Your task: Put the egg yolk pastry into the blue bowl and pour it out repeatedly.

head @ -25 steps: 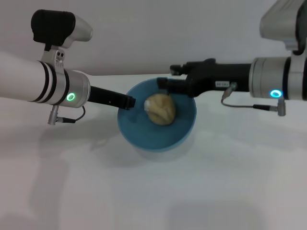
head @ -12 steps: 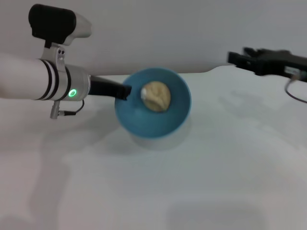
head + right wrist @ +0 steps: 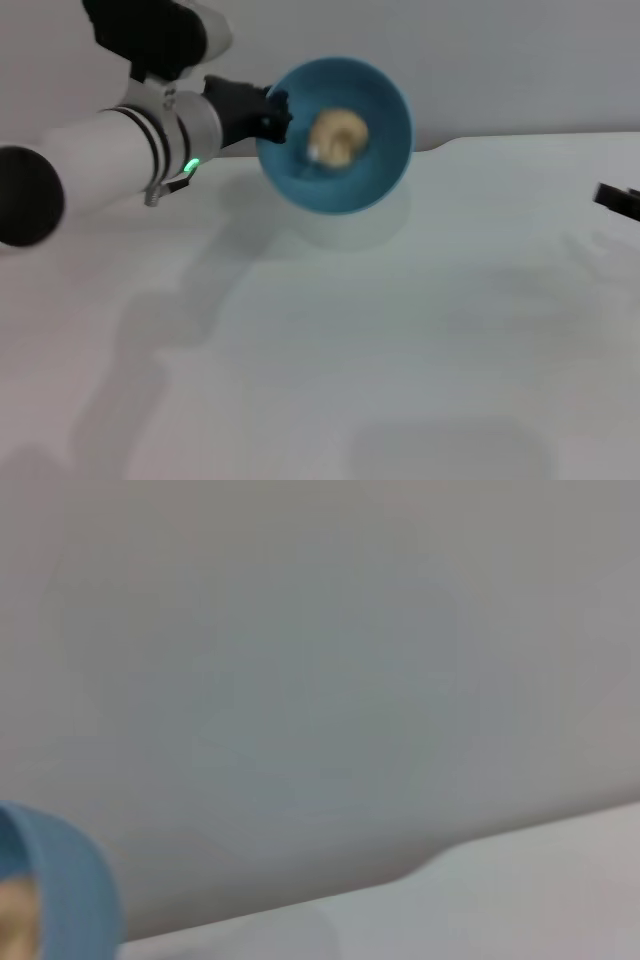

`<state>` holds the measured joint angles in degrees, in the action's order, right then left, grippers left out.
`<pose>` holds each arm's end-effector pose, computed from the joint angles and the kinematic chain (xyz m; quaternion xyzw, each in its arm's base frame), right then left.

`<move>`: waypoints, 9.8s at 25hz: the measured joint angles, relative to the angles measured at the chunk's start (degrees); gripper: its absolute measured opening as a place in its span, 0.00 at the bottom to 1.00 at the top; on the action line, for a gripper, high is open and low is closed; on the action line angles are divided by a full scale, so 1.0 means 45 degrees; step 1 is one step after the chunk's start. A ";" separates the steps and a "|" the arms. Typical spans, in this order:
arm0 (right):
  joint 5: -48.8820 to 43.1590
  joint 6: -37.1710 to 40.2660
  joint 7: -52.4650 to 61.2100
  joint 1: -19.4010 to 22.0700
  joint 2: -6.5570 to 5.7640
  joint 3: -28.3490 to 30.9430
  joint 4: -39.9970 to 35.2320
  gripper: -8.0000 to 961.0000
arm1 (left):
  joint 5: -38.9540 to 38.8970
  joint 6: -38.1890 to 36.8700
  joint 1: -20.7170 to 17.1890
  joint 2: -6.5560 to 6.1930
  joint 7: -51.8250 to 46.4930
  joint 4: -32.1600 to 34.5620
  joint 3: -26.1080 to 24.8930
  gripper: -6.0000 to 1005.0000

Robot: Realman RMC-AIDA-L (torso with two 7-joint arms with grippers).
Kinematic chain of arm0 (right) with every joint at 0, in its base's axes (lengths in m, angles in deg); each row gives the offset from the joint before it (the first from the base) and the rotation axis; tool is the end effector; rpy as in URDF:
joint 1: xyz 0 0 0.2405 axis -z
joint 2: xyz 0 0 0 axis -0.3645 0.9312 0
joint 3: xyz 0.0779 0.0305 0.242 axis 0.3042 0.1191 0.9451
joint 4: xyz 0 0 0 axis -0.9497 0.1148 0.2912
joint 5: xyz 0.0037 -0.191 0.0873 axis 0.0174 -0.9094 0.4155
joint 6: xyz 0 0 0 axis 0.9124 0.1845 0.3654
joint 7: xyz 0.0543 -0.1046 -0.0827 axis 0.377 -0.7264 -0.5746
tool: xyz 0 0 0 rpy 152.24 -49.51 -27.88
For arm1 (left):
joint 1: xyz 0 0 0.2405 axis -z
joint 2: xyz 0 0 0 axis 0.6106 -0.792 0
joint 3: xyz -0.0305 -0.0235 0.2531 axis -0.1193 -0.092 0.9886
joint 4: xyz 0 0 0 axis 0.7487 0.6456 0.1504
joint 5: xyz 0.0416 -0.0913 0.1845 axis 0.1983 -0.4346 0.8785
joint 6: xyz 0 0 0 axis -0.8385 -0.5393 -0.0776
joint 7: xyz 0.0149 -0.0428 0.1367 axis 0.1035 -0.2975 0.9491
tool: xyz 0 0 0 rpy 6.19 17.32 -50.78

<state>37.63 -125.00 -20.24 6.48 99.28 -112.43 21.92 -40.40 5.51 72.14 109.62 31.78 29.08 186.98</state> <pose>0.3397 0.3349 0.0627 -0.7460 0.4975 0.2673 0.3529 -0.1572 0.4336 -0.0500 -0.8702 -0.2180 -0.1142 0.4269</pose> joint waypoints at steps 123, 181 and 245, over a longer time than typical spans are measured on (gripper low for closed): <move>-0.4660 0.1010 0.2829 -0.3928 0.0034 -0.6199 0.0352 0.42 | -2.5697 -1.3164 -0.0484 0.0059 2.4142 0.1446 0.0869 0.02; -0.5279 0.1878 0.3805 -0.5076 0.0027 -0.9195 0.1269 0.19 | -2.5406 -0.7975 0.0471 -0.0096 2.4424 -0.1558 -0.0318 0.02; -0.5336 0.2135 0.3683 -0.5065 0.0049 -0.8148 -0.0901 0.08 | -2.5659 -0.8625 0.0665 0.0005 2.4353 -0.2579 0.0343 0.02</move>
<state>13.62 -115.39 -3.66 -16.31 99.50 -149.10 17.87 -155.87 -33.31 75.13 109.64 141.37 17.48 188.53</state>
